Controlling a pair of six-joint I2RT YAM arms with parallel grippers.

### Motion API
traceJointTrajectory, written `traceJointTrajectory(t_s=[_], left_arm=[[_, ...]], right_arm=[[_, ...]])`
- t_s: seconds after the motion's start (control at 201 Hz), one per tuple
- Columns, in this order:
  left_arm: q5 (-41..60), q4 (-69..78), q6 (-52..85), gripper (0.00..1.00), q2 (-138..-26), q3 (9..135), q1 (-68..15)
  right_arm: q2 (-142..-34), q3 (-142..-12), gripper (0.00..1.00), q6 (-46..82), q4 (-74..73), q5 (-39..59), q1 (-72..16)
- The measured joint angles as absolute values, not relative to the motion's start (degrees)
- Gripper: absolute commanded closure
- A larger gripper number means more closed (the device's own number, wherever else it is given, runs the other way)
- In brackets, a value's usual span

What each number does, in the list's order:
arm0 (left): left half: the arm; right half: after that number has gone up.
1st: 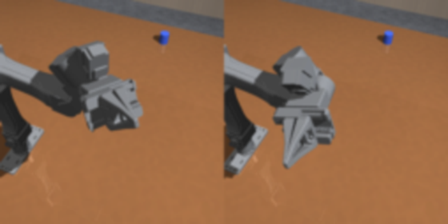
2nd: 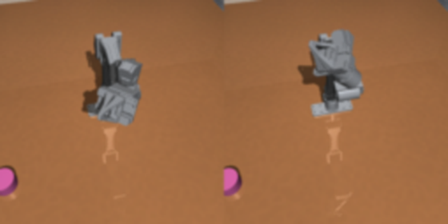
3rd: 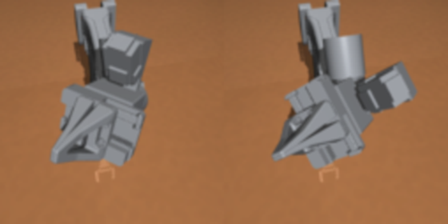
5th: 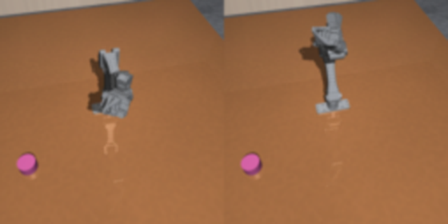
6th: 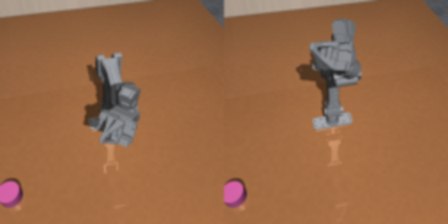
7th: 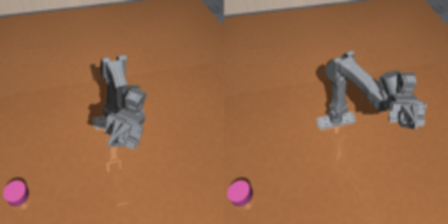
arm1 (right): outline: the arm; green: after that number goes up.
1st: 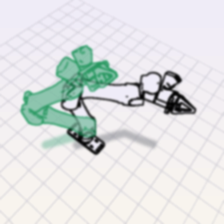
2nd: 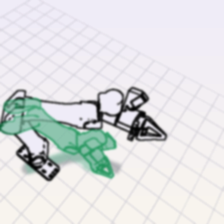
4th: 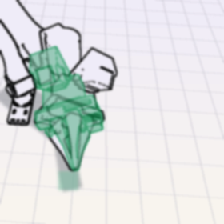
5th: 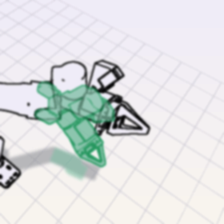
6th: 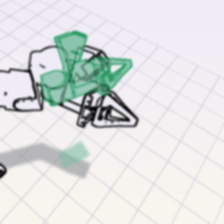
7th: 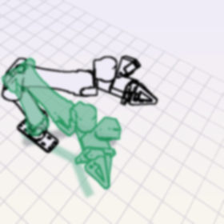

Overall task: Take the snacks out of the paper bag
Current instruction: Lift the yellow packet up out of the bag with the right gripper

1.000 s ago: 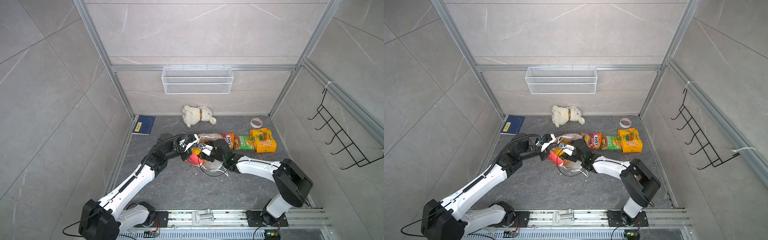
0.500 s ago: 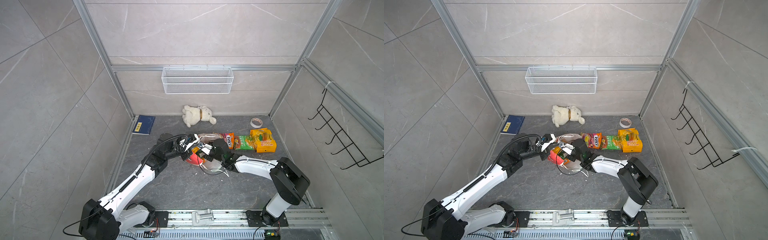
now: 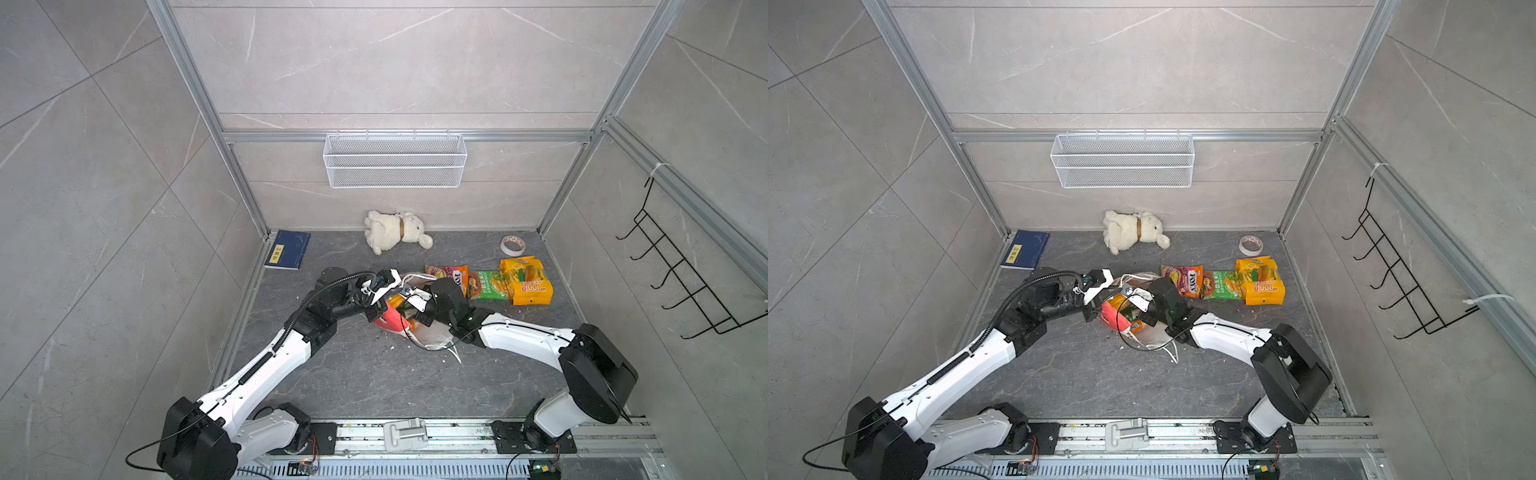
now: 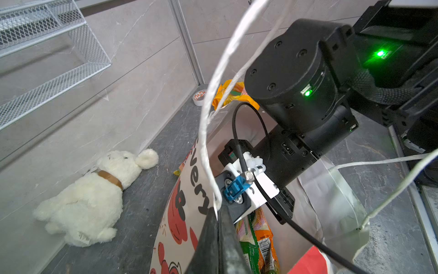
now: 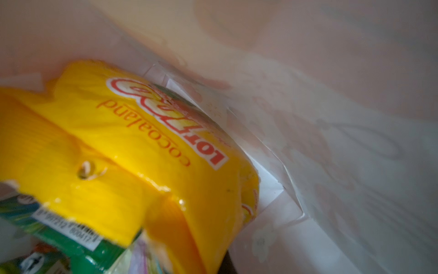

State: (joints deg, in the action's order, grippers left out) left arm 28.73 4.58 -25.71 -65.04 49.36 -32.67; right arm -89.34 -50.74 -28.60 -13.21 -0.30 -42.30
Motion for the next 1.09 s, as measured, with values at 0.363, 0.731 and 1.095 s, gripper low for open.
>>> traceJointTrajectory(t_s=[0.363, 0.731, 1.095], left_arm=[[27.46, 4.10, -25.76, 1.00, -65.01, 49.21, -32.77], [26.74, 3.40, -25.76, 1.00, -65.01, 49.21, -32.86], [24.34, 3.38, -25.76, 1.00, -65.01, 49.25, -32.86]], right_arm=[[-78.63, -48.31, 1.00, -27.81, -15.20, 4.23, -42.54], [-72.90, -46.70, 1.00, -27.86, -12.60, 6.00, -42.74], [-62.67, -46.96, 1.00, -26.50, -3.03, 7.07, -42.74]])
